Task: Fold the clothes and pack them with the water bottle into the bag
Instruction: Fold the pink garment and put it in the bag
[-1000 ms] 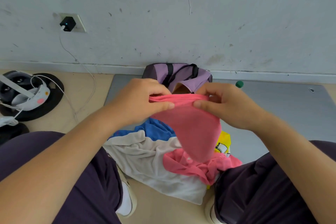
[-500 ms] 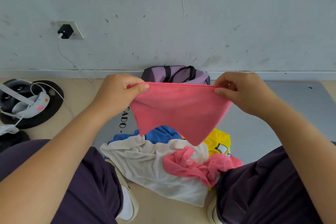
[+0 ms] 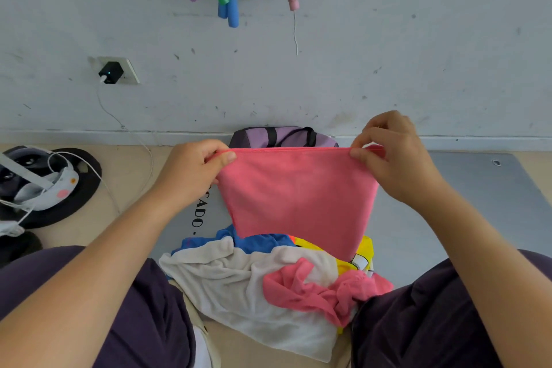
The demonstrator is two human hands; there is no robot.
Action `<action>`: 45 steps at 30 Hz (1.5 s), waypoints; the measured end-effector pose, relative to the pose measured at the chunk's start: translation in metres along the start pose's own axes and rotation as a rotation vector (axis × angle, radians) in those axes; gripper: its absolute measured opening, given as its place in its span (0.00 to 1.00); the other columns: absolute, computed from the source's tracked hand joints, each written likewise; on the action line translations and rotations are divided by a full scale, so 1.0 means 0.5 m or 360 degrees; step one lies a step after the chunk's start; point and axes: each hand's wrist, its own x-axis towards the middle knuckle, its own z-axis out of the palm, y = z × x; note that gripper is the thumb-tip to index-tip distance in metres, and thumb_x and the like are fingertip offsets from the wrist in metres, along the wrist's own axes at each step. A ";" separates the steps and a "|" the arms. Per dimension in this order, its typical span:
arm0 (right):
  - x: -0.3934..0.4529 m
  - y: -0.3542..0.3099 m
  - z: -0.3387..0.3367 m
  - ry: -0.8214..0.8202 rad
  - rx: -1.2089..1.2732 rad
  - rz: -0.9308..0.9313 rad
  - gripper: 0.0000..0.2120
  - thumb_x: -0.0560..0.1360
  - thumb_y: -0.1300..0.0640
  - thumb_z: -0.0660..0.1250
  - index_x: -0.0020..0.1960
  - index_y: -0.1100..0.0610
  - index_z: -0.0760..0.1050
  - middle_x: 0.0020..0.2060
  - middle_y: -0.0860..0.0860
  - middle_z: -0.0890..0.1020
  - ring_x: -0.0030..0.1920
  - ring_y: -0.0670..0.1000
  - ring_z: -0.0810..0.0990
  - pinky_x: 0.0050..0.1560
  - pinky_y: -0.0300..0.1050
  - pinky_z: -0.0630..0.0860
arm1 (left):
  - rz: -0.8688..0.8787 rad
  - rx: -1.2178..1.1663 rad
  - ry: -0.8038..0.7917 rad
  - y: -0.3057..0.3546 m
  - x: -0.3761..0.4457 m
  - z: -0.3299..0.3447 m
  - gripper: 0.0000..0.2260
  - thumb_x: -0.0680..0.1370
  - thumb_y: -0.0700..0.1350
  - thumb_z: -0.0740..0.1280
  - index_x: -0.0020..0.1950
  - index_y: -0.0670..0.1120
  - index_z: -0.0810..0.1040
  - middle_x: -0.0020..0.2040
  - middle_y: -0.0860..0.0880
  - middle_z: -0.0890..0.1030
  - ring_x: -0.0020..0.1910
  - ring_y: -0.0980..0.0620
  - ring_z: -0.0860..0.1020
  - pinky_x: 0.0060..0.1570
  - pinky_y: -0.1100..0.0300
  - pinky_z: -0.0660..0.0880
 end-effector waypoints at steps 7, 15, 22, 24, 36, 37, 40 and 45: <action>-0.001 0.010 0.007 -0.0274 0.0332 0.0320 0.15 0.75 0.51 0.70 0.38 0.52 0.66 0.22 0.46 0.70 0.27 0.45 0.67 0.28 0.35 0.64 | -0.0184 -0.0700 0.0323 0.008 0.005 -0.016 0.05 0.75 0.49 0.73 0.39 0.52 0.84 0.37 0.56 0.83 0.38 0.60 0.77 0.42 0.69 0.72; -0.004 0.007 -0.008 -0.0469 0.0875 0.0341 0.07 0.73 0.54 0.72 0.41 0.57 0.80 0.38 0.61 0.79 0.39 0.54 0.74 0.44 0.48 0.70 | -0.0155 -0.0689 0.0543 0.007 0.005 -0.022 0.04 0.73 0.50 0.75 0.38 0.54 0.84 0.36 0.57 0.83 0.36 0.62 0.78 0.39 0.69 0.73; -0.001 0.013 -0.016 -0.0266 0.1491 0.0664 0.12 0.65 0.44 0.74 0.38 0.52 0.80 0.33 0.49 0.79 0.33 0.46 0.75 0.34 0.40 0.71 | -0.0240 -0.1070 0.0476 0.028 0.000 -0.040 0.08 0.67 0.52 0.76 0.37 0.48 0.84 0.37 0.52 0.81 0.39 0.56 0.76 0.42 0.64 0.73; 0.001 0.020 -0.012 -0.0162 0.1491 0.0694 0.07 0.69 0.49 0.73 0.40 0.52 0.81 0.34 0.48 0.80 0.36 0.45 0.76 0.42 0.42 0.74 | -0.0186 -0.0847 0.0483 0.024 -0.002 -0.036 0.06 0.71 0.49 0.76 0.39 0.47 0.84 0.35 0.52 0.81 0.36 0.58 0.75 0.38 0.66 0.72; -0.007 0.007 0.004 0.0009 0.0982 0.0681 0.03 0.73 0.54 0.73 0.41 0.51 0.82 0.33 0.44 0.83 0.34 0.41 0.77 0.35 0.35 0.72 | -0.0171 -0.0478 0.0257 0.007 -0.004 -0.013 0.05 0.73 0.48 0.75 0.38 0.56 0.84 0.36 0.57 0.85 0.35 0.64 0.78 0.39 0.69 0.73; -0.011 -0.005 0.004 -0.0005 0.0936 0.0664 0.03 0.73 0.54 0.73 0.40 0.50 0.82 0.33 0.45 0.82 0.33 0.41 0.77 0.34 0.34 0.72 | -0.0157 -0.0423 0.0248 0.010 -0.007 -0.008 0.05 0.73 0.48 0.75 0.36 0.55 0.84 0.35 0.56 0.84 0.34 0.63 0.77 0.37 0.69 0.72; -0.030 -0.046 0.011 -0.0234 0.1027 0.0626 0.05 0.75 0.57 0.70 0.46 0.47 0.79 0.30 0.53 0.77 0.29 0.48 0.74 0.30 0.42 0.70 | -0.0149 -0.0348 0.0199 0.025 -0.023 0.009 0.08 0.72 0.49 0.76 0.35 0.49 0.82 0.31 0.52 0.82 0.29 0.60 0.74 0.32 0.65 0.70; -0.050 -0.100 0.018 -0.0776 0.1508 0.0505 0.06 0.78 0.66 0.64 0.51 0.59 0.78 0.33 0.56 0.82 0.29 0.56 0.80 0.34 0.47 0.77 | -0.0351 -0.0568 -0.0103 0.061 -0.050 0.034 0.07 0.73 0.47 0.75 0.40 0.46 0.82 0.31 0.50 0.81 0.26 0.51 0.78 0.30 0.61 0.77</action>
